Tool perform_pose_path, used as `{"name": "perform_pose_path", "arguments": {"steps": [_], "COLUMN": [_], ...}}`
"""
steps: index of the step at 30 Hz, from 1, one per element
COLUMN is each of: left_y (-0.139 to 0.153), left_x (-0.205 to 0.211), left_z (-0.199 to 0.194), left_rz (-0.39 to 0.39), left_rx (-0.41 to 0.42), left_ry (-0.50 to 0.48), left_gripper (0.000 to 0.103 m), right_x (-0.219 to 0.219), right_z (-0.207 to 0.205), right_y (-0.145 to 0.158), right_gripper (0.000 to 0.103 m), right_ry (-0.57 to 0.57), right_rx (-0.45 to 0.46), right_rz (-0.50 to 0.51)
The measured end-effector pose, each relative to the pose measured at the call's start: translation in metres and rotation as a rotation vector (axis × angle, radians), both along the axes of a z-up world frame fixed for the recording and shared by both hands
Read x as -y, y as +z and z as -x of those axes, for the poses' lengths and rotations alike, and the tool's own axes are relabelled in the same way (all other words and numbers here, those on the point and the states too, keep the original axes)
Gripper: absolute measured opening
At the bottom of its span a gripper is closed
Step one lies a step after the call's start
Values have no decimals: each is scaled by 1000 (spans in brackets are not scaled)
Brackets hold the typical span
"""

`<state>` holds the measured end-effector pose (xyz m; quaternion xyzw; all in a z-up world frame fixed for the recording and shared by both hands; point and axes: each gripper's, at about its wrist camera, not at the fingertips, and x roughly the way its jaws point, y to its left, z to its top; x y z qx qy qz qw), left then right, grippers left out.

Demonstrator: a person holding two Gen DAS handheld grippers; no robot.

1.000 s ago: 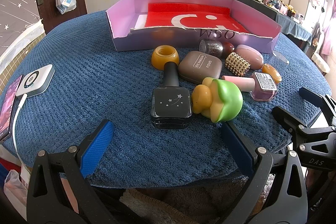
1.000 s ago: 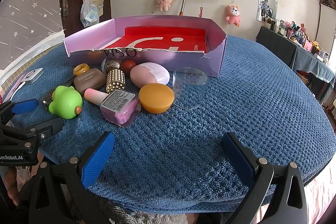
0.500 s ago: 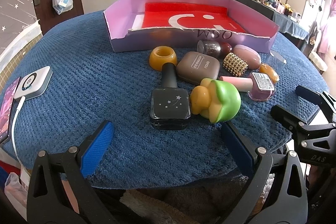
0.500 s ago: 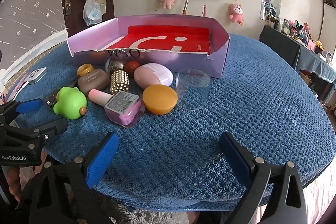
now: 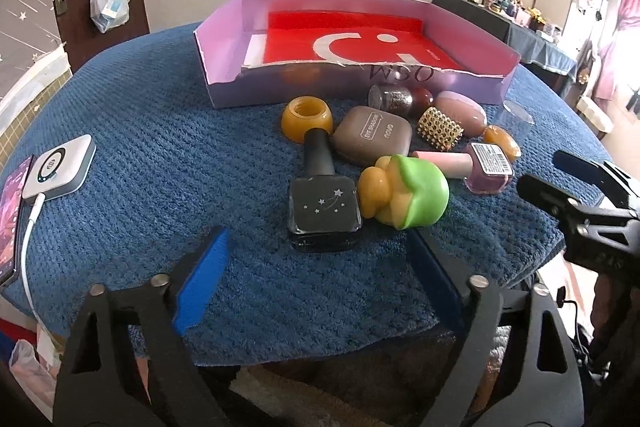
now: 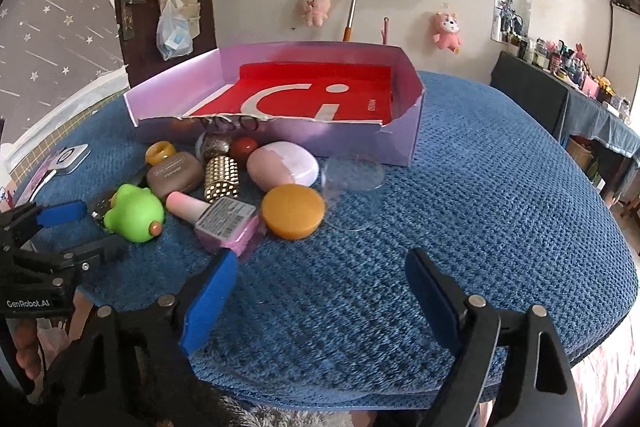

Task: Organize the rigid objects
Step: 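Grasp the black star-print nail polish bottle with left tool while right tool grasps the orange round puff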

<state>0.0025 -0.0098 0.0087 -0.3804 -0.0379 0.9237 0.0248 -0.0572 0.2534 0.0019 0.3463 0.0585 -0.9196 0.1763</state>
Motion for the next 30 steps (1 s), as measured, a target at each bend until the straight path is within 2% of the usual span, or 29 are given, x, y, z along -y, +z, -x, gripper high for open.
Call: {"name": "perform_pose_path", "arguments": {"steps": [1, 2, 3, 8, 9, 13, 15, 16, 18, 21, 30], "left_y": [0, -1, -2, -1, -1, -2, -3, -3, -2, -1, 1], "left_x": [0, 0, 1, 3, 2, 4, 6, 6, 10, 16, 14], "left_z": [0, 2, 1, -2, -3, -4, -4, -4, -5, -7, 7], "left_rz": [1, 30, 23, -5, 7, 0, 16, 20, 25, -1, 7], "left_rx": [0, 54, 58, 26, 2, 10, 14, 12, 12, 10, -3], "left_ry": [0, -3, -8, -20, -19, -11, -1, 5, 13, 5, 18], "left_gripper": [83, 82, 79, 72, 70, 68, 67, 61, 56, 55, 55], "right_x": [0, 1, 3, 21, 24, 32, 29, 26, 21, 15, 11], "right_z": [1, 1, 1, -10, -10, -4, 0, 2, 5, 2, 8], "right_y": [-1, -1, -2, -1, -2, -4, -3, -2, -2, -1, -5], "right_gripper": [82, 82, 81, 80, 79, 71, 71, 71, 71, 71, 64], "right_ry": [3, 12, 22, 109, 122, 157, 138, 122, 119, 104, 94], "right_rx": [5, 15, 21, 11, 10, 27, 24, 29, 44, 41, 44], "right_rz": [2, 11, 18, 17, 14, 16, 17, 21, 38, 23, -15]}}
